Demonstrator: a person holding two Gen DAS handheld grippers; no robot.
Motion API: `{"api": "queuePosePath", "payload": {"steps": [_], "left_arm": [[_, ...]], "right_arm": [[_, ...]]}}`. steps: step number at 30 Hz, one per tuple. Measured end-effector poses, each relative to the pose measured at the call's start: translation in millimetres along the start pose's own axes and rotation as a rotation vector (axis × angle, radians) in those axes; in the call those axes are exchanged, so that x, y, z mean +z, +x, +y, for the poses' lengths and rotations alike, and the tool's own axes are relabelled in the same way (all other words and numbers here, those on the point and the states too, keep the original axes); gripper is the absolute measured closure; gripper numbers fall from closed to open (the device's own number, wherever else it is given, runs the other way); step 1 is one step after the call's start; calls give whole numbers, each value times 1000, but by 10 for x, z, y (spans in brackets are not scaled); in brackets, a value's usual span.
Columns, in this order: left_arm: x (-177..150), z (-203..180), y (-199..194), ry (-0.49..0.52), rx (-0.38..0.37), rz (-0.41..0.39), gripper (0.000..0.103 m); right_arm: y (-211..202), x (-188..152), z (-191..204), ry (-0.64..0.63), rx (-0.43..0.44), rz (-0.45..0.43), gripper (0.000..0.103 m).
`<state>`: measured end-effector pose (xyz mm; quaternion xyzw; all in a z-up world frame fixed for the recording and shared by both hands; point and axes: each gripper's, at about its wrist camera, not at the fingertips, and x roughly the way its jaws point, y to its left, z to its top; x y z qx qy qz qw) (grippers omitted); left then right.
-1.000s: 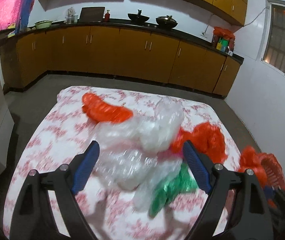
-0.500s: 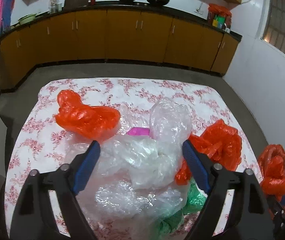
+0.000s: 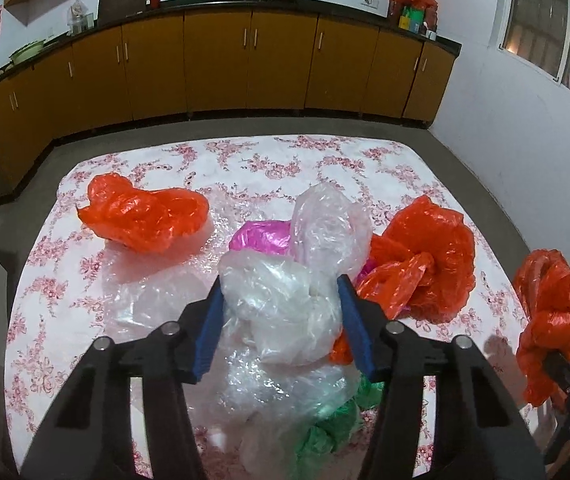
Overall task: Collect trash
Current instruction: 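Lift the red bag with the right tool while the left tool lifts the clear plastic, then carry both bags over the red basket and open both tools to drop them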
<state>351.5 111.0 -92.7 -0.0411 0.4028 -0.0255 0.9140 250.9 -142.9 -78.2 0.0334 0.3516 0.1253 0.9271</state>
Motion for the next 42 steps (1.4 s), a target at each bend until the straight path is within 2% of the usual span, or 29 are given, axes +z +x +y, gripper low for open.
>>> {"api": "queuePosePath", "payload": {"steps": [14, 23, 33, 42], "left_arm": [[38, -31, -479, -19, -10, -101, 52], [17, -157, -920, -33, -67, -164, 52], [-88, -585, -1242, -2, -152, -185, 52], [-200, -1077, -1299, 55, -236, -166, 52]], "right_arm": [[-154, -12, 5, -1, 6, -27, 69], [-384, -4, -47, 11, 1, -68, 69], [-700, -35, -331, 73, -60, -119, 69], [-950, -104, -766, 157, -159, -143, 69]]}}
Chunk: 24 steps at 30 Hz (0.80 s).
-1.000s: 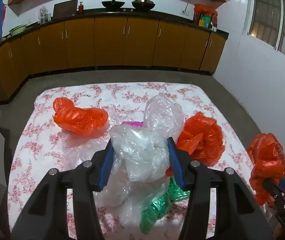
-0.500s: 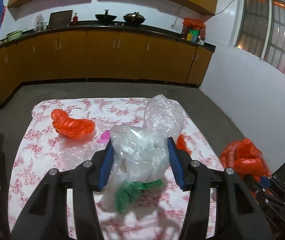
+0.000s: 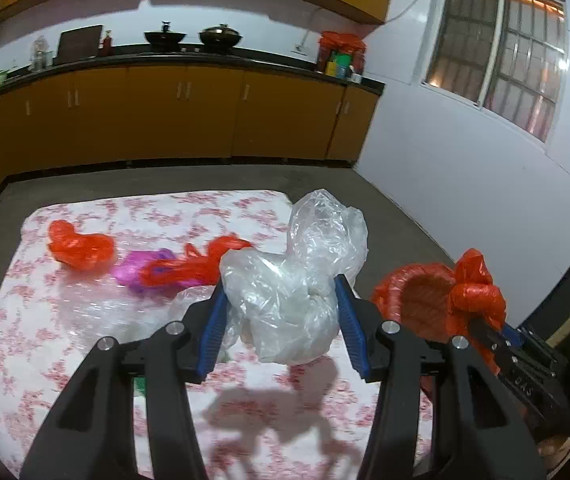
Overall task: Collect trash
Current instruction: 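Carry both bags over the red basket and open both tools to drop them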
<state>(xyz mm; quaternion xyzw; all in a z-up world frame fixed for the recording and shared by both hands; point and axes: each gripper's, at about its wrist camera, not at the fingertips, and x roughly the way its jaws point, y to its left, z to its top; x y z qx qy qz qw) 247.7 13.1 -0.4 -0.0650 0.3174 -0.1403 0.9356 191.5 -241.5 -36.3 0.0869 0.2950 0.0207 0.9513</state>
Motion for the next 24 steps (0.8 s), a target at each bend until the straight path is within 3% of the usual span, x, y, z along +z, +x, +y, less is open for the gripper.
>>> {"api": "queuePosePath", "payload": {"steps": [12, 24], "left_arm": [[-123, -568, 227, 29, -107, 48, 52], [-275, -1143, 508, 67, -203, 85, 52]], "right_arm": [[-204, -39, -651, 105, -139, -18, 69], [-286, -91, -1037, 188, -205, -21, 69]]}}
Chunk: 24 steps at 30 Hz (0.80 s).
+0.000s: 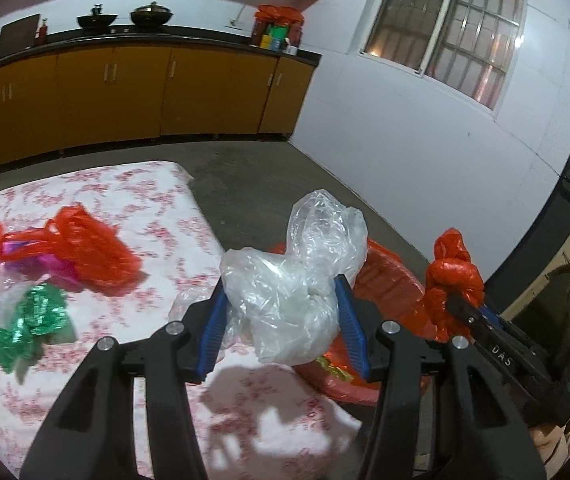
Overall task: Collect trash
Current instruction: 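Carry both bags over the red basket and open both tools to drop them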
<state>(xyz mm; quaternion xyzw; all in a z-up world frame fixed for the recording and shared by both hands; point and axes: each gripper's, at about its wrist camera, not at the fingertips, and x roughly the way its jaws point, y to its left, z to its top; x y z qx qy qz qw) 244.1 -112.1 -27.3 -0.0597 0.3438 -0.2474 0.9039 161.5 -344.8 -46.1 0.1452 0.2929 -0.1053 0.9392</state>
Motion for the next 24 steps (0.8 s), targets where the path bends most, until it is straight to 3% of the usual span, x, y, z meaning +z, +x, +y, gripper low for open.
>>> {"api": "queuePosePath", "payload": {"steps": [14, 24], "left_arm": [[-146, -521, 586, 98, -42, 74, 52], [-154, -668, 872, 118, -58, 112, 51]], "right_arm": [[94, 50, -219, 43, -73, -2, 69], [162, 80, -241, 47, -66, 4, 69]]}}
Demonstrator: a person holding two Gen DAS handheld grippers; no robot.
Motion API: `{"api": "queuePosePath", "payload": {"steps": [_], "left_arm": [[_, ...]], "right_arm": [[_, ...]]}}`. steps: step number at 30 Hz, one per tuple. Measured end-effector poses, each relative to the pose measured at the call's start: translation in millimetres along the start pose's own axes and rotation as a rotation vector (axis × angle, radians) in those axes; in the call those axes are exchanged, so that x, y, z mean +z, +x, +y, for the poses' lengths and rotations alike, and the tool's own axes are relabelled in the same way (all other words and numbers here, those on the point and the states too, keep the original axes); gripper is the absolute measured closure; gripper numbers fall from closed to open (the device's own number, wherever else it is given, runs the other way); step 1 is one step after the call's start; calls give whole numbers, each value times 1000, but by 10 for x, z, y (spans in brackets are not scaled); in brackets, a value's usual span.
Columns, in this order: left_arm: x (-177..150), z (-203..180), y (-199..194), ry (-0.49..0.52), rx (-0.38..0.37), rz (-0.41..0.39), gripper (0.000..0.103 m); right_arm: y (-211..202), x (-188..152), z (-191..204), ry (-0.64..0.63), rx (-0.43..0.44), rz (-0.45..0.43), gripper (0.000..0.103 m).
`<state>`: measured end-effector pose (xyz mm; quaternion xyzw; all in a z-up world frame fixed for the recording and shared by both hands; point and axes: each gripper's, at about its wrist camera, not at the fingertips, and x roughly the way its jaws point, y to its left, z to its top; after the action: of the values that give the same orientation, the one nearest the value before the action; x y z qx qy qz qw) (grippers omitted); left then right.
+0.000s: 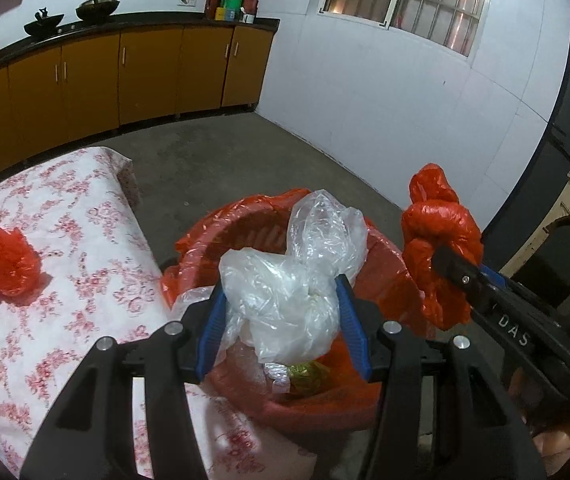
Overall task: Collect trash
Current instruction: 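Carry both bags over the red basket and open both tools to drop them, then move both tools back over the remaining bags on the table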
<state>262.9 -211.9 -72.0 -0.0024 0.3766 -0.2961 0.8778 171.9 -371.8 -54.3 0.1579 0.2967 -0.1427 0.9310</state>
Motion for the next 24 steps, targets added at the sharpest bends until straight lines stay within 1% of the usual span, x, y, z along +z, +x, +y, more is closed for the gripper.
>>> {"api": "queuePosePath", "payload": {"steps": [8, 14, 18, 20, 22, 24], "left_arm": [[-8, -14, 147, -7, -10, 26, 51], [5, -5, 226, -20, -8, 37, 49], [8, 57, 287, -47, -8, 51, 45], [-3, 86, 307, -59, -12, 57, 42], [-16, 112, 324, -66, -18, 64, 41], [-25, 128, 333, -67, -19, 68, 39]], "right_arm": [[4, 5, -101, 22, 9, 1, 69], [34, 51, -160, 54, 34, 10, 67], [47, 58, -218, 80, 54, 16, 61], [41, 51, -233, 87, 58, 14, 51], [29, 43, -245, 92, 57, 10, 49], [22, 29, -257, 96, 53, 9, 48]]}}
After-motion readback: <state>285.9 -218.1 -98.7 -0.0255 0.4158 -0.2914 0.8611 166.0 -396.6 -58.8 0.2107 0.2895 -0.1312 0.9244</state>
